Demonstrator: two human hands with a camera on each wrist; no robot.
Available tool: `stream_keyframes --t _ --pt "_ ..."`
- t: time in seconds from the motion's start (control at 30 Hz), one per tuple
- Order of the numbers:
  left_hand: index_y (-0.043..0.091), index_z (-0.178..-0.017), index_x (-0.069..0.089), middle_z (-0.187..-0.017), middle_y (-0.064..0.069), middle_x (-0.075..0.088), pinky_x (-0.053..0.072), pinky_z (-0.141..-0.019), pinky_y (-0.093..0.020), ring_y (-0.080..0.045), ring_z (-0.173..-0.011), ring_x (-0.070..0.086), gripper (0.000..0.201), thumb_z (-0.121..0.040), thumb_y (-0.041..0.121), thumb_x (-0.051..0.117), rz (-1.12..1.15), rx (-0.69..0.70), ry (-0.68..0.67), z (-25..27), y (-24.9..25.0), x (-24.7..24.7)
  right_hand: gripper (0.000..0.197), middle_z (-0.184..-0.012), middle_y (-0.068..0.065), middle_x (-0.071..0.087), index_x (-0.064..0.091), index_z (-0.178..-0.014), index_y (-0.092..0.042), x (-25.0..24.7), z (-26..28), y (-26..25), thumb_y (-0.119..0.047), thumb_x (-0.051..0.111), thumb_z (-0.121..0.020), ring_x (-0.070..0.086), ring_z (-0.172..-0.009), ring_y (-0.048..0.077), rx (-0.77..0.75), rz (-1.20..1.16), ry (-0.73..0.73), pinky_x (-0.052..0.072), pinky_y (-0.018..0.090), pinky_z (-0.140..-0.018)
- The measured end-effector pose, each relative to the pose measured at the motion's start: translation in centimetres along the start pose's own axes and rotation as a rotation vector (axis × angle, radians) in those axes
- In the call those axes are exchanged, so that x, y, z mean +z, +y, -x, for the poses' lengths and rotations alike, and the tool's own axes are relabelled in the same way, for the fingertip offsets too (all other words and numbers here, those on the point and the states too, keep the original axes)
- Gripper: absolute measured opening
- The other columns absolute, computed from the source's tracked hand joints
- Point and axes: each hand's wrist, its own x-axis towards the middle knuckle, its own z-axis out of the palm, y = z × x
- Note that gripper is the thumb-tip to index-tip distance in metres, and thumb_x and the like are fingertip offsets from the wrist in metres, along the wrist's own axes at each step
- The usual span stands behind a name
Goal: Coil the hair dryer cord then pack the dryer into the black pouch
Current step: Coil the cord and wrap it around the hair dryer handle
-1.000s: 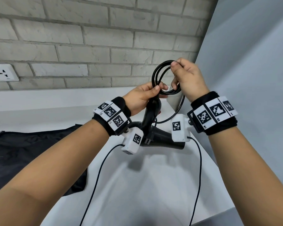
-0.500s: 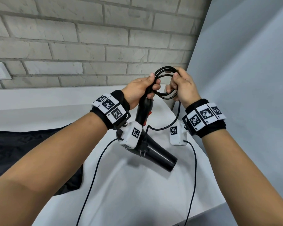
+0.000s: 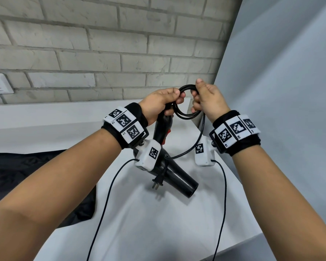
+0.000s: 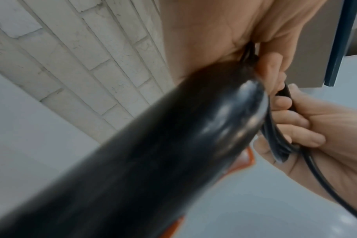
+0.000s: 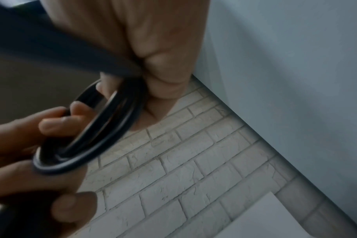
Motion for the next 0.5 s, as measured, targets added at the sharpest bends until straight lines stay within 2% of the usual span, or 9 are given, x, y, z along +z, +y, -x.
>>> stream_keyframes --t 0.07,0.2,0.3,0.37,0.43,0.5 --pt "0.016 -0.082 0.053 -0.055 0.012 0.053 0.027 -0.048 -0.02 -0.002 -0.033 0.03 0.029 -0.101 0.017 0.03 -0.007 -0.007 -0.006 0.1 0.0 0.1 0.042 -0.029 -0.011 0.029 0.041 -0.061 -0.014 0.1 -0.1 0.0 -0.027 0.029 -0.1 0.025 -0.027 0.002 -0.004 0.017 0.016 0.04 0.018 -0.037" --pt "0.017 -0.077 0.05 -0.045 0.013 0.038 0.018 -0.049 -0.024 -0.002 -0.032 0.025 0.035 -0.101 0.031 0.028 -0.045 -0.039 0.002 0.1 0.2 0.5 0.043 -0.028 -0.009 0.031 0.041 -0.061 -0.014 0.4 -0.3 0.3 -0.027 0.029 -0.099 0.026 -0.026 0.003 -0.007 0.05 0.036 0.039 0.017 -0.036" --pt "0.018 -0.071 0.043 -0.041 0.014 0.033 0.016 -0.047 -0.022 0.0 -0.032 0.022 0.037 -0.101 0.033 0.028 -0.077 -0.036 0.03 -0.1 0.3 0.7 0.042 -0.033 -0.011 0.036 0.045 -0.062 -0.015 0.8 -0.2 0.7 -0.026 0.029 -0.099 0.032 -0.028 0.003 -0.043 0.075 0.069 0.041 0.021 -0.039" --pt "0.018 -0.069 0.04 -0.04 0.014 0.032 0.015 -0.043 -0.019 0.0 -0.032 0.021 0.037 -0.101 0.031 0.029 -0.071 -0.02 0.079 -0.3 0.3 0.5 0.035 -0.052 -0.01 0.048 0.05 -0.073 -0.017 1.0 0.1 1.2 -0.028 0.03 -0.099 0.045 -0.044 0.004 -0.037 0.106 0.095 0.043 0.024 -0.047" --pt "0.018 -0.068 0.039 -0.04 0.015 0.03 0.014 -0.04 -0.017 0.0 -0.034 0.019 0.036 -0.101 0.03 0.029 -0.044 0.005 0.152 -0.6 0.4 0.1 0.021 -0.075 -0.002 0.055 0.049 -0.089 -0.019 1.2 0.8 1.9 -0.031 0.033 -0.097 0.053 -0.065 0.013 0.033 0.119 0.068 0.045 0.029 -0.055" --pt "0.018 -0.067 0.038 -0.04 0.015 0.03 0.013 -0.039 -0.017 -0.001 -0.036 0.018 0.037 -0.101 0.03 0.031 -0.024 0.026 0.235 -0.8 0.6 -0.5 0.01 -0.082 0.0 0.058 0.046 -0.09 -0.024 1.4 1.7 2.7 -0.03 0.04 -0.095 0.056 -0.068 0.018 0.122 0.123 -0.014 0.046 0.031 -0.057"
